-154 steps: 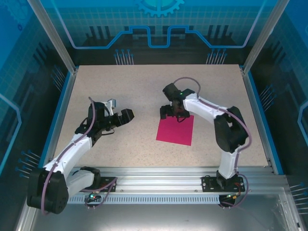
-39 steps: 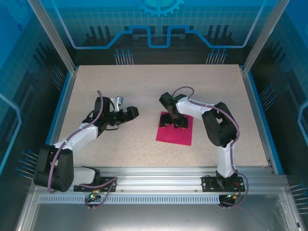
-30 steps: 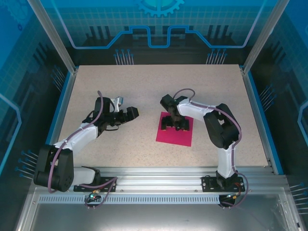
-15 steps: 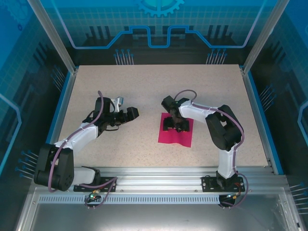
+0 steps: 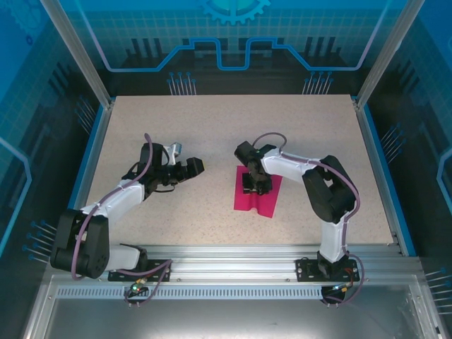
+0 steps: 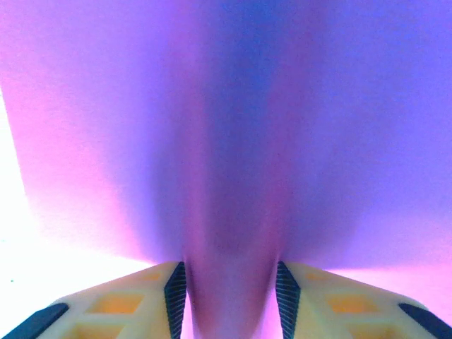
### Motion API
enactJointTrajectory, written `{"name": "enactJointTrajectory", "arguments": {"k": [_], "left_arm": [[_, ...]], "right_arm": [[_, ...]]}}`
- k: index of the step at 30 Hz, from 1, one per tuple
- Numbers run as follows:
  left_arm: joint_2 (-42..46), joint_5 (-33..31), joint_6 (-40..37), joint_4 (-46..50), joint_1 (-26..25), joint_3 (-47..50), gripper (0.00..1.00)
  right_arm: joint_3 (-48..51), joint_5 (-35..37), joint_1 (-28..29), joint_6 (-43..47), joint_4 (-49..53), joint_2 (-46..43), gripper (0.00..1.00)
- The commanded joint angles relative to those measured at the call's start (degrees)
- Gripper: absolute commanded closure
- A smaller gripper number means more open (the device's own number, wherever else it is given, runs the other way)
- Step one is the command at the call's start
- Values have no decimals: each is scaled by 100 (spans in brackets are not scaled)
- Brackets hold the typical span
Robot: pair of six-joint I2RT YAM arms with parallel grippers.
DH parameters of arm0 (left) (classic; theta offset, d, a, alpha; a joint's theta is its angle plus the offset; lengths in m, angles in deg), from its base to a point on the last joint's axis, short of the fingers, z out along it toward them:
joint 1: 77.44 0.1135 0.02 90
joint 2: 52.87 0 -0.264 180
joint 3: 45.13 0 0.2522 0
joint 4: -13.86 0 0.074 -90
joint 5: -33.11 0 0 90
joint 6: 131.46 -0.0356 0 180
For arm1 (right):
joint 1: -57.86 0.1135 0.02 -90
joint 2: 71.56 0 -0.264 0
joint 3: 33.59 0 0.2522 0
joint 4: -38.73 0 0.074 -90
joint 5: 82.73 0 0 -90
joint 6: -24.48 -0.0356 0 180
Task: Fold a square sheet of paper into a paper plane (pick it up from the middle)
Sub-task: Fold the square sheet of paper in half at the center of the table.
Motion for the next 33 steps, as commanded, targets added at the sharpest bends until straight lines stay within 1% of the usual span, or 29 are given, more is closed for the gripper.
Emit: {"name": "enactJointTrajectory", "arguments": {"k": [1,5,7,8,10,13,18,21,26,29,33], "left_arm": [[-28,107,-123,141,-30,-109,1],[-20,102,-132,153,-28,-118,1],[-15,95,-120,159,-28,-113,2],[-11,95,-117,150,-28,-118,2],[-10,80,-115,164,-27,-118,1],[3,63,-99,182,-31,-141,2],[98,52,-12,199,-28,-195,2],[180,63,25,194,-28,-219,2],[242,169,87,170,-49,-228,2],[262,185,57,201,-149,-240,2],[253,170,12,258,-398,-266,1]], "right_arm": [[-133,-27,67,33,211,-262,63],[-107,-70,67,42,175,-473,68],[-98,-133,65,56,118,-634,74],[-98,-171,62,64,104,-712,75],[-106,-282,58,58,60,-880,74],[-52,-749,50,60,-273,-1204,73],[214,-1747,25,-158,-1251,-1815,70],[513,-2156,-24,-381,-1853,-1985,68],[1287,-2257,-228,-735,-2399,-1869,66],[1745,-2112,-318,-854,-2617,-1780,64],[2184,-2058,-466,-847,-2756,-1779,58]]}}
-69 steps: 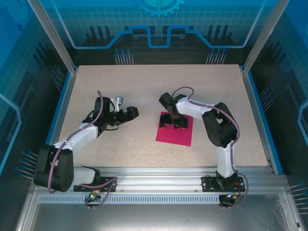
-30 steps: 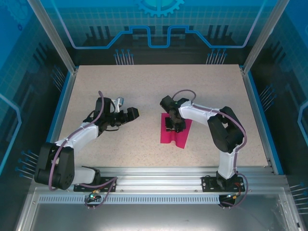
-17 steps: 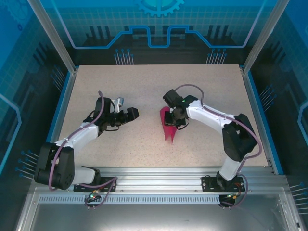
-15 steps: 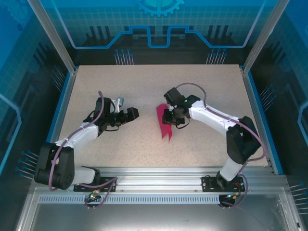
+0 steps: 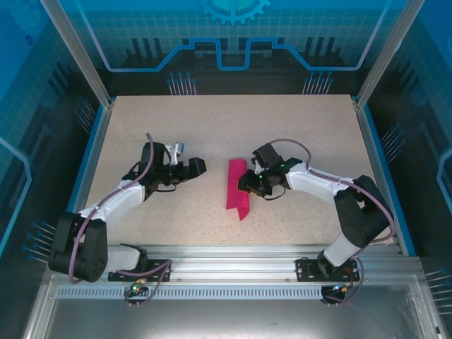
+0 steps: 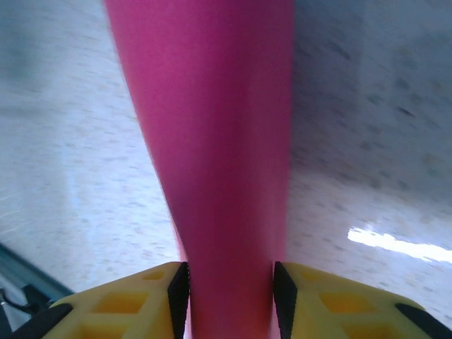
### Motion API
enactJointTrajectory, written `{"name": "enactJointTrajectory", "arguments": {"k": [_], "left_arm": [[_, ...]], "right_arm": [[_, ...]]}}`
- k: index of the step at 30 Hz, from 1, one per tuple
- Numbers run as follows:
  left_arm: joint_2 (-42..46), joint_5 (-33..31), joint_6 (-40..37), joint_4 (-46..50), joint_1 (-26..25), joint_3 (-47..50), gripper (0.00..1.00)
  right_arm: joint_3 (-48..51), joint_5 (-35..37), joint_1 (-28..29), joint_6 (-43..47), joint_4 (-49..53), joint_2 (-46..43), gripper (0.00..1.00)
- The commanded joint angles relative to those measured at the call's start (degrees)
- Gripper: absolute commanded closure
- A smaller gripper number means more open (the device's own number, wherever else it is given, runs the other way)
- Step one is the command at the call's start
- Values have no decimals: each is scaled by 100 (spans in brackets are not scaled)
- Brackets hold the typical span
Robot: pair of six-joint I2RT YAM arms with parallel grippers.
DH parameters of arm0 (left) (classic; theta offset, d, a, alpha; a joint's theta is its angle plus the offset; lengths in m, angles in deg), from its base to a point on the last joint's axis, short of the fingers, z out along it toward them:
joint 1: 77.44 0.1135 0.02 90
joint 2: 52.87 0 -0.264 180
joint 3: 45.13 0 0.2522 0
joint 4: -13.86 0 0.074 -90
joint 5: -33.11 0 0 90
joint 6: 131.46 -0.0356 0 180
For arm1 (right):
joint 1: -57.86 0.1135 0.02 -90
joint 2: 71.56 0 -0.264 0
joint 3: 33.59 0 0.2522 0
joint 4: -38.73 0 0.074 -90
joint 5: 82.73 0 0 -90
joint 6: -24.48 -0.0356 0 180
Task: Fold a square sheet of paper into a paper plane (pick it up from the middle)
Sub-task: Fold the square sheet of paper in half at the center of the table.
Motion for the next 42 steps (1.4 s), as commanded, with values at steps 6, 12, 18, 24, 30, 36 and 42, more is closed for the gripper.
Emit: {"name": "enactJointTrajectory", "arguments": {"k": [6,12,18,24,30,36,42], "left_arm": [[34,29,-7,98,-496,-120,2],[-23,-31,59,68,-734,-59,1],[-32,-148,103,92,-867,-72,2],[-22,-336,172,158,-1041,-102,1],[-23,-584,354,137,-1272,-62,2],[-32,-802,541,79,-1442,-58,3],[-49,-1031,668,61,-1628,-33,5]], "right_arm": [[124,232,-213,340,227,32,45],[-344,389,-219,1134,1089,325,36],[-709,400,-226,1893,1749,582,36],[-799,259,-224,2488,2018,710,36],[-941,603,-236,2672,2302,909,36],[-1083,895,-260,2731,2420,1095,36],[-979,581,-410,2798,2230,1118,35]]}}
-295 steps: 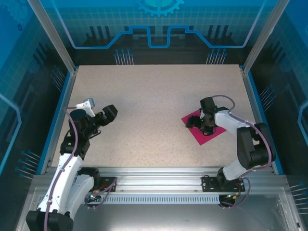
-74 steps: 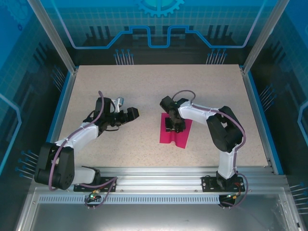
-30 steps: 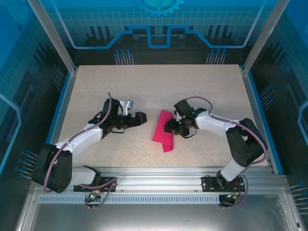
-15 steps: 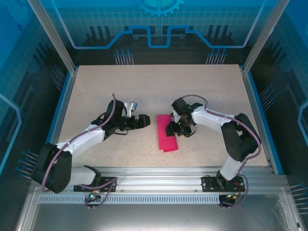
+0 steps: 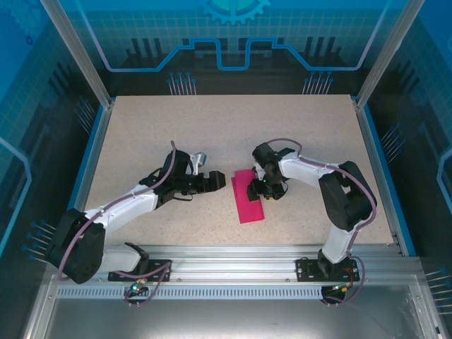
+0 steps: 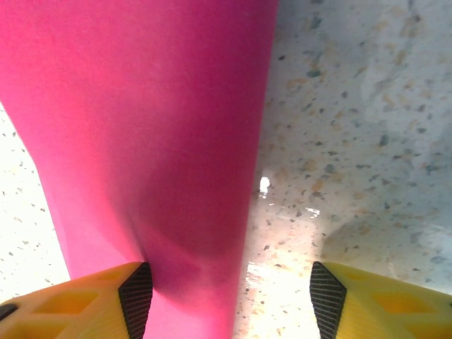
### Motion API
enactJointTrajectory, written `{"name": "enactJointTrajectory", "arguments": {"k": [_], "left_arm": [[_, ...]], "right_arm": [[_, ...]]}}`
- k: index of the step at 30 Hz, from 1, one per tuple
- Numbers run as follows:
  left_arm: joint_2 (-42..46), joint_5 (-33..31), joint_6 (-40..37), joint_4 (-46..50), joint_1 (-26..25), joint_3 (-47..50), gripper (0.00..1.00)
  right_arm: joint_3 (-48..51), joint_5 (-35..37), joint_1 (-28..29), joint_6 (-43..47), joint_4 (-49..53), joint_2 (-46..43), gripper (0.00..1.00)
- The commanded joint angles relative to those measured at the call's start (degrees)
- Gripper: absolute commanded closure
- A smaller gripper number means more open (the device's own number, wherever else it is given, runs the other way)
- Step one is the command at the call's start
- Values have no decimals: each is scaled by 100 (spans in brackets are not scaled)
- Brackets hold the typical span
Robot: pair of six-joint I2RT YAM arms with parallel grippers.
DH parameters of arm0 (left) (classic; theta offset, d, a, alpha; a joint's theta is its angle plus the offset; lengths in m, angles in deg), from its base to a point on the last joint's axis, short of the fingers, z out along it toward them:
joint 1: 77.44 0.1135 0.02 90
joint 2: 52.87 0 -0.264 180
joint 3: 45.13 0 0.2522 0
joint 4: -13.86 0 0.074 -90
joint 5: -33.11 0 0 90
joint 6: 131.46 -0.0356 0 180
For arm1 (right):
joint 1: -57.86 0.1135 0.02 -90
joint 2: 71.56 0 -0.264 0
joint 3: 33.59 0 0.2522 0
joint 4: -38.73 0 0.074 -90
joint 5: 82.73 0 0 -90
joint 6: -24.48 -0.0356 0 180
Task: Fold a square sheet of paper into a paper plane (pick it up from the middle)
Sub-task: Fold the square sheet of paper in half at the center of the table.
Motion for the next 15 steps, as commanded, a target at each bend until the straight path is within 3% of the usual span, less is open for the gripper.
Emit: {"name": "enactJointTrajectory", "arguments": {"k": [1,15], "left_arm": [[-49,-227,194,5,-104,-20,5],[-229,-400,264,-7,-327,-142,8]], "right_arm": [[-40,-268,-110,217,55,138,35],[-187,-441,-115,615,309,368,34]]}}
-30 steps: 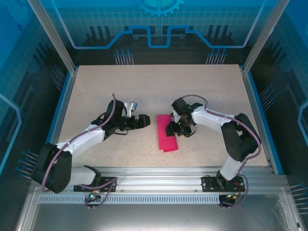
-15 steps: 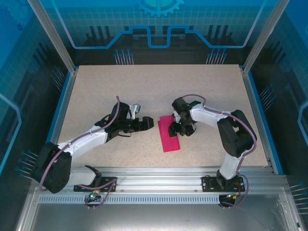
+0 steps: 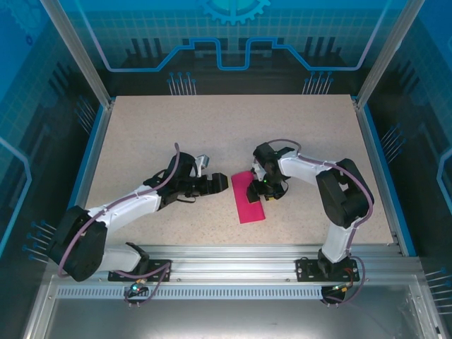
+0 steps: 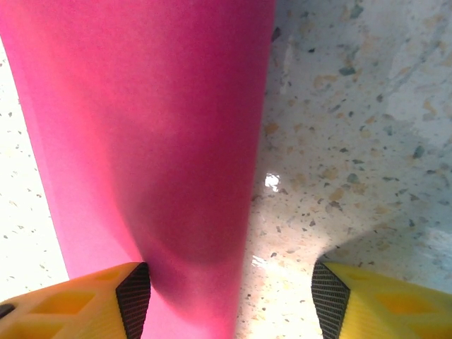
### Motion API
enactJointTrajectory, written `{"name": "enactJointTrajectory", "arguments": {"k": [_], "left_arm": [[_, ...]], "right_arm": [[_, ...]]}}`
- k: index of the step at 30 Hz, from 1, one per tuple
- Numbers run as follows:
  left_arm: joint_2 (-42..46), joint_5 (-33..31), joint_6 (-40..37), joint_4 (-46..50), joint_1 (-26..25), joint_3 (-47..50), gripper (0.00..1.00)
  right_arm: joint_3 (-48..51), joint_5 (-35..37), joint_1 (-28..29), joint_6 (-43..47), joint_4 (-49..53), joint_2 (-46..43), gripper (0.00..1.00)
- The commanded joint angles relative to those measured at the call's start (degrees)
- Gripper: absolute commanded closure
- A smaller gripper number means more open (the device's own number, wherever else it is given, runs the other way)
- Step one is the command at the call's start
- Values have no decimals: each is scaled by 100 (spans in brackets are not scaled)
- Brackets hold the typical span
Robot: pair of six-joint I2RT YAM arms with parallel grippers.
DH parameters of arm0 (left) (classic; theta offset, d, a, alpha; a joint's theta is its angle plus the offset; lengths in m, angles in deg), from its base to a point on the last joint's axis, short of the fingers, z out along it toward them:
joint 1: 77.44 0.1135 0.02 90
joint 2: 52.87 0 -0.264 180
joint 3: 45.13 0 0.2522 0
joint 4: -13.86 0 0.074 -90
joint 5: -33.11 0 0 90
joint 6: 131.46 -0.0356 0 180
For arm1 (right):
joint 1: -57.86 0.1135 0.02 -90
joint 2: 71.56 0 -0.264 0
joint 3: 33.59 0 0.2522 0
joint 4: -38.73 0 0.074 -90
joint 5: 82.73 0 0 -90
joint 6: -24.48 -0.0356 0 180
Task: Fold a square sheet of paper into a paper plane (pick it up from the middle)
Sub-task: Fold the square sheet of paper in half at the center of the table.
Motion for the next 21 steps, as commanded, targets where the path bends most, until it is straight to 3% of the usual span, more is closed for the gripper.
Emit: {"name": "enactJointTrajectory", "arguments": {"k": [1,8,21], "left_arm": [[-110,-108,53,11,-83,-146,8],[-256,-156,194,-36,-96,-171,18],[-327,-229,256,-1,-103,-209,27]], "right_arm": [[-95,-149,-41,143,185,179,34],[-155,-116,-18,291,294,297,33],[-216,187,-27,156,396,591,31]]}}
